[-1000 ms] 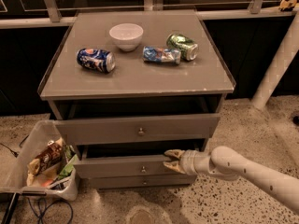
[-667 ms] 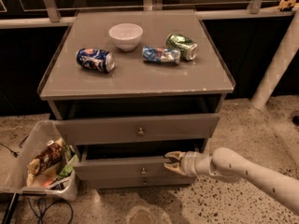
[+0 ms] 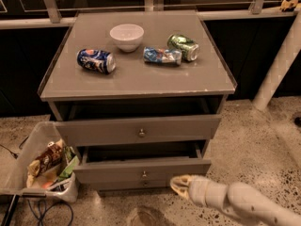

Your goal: Open middle drawer

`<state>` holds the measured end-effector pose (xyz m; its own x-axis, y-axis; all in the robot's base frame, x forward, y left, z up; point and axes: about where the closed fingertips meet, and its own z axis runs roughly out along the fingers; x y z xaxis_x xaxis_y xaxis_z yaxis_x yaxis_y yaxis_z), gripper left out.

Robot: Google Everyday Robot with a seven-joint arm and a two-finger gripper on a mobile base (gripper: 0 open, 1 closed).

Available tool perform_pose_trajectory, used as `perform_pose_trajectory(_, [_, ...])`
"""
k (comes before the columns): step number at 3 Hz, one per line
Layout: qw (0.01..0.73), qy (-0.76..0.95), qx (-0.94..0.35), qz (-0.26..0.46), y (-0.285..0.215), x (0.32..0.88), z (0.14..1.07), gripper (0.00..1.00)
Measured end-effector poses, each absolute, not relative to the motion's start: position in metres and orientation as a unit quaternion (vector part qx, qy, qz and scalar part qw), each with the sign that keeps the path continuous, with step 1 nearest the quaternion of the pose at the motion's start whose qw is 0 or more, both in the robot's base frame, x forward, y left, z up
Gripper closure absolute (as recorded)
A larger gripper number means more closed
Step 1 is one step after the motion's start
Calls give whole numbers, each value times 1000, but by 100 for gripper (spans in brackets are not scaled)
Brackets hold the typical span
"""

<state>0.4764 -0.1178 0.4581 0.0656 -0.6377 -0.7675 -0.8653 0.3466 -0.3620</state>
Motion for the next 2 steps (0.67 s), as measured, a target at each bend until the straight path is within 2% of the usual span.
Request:
perform_pose_trajectory(1, [458, 689, -546, 135, -126, 425, 443, 82])
perform_pose_trajectory(2, [455, 685, -553, 131, -121, 447, 441, 58])
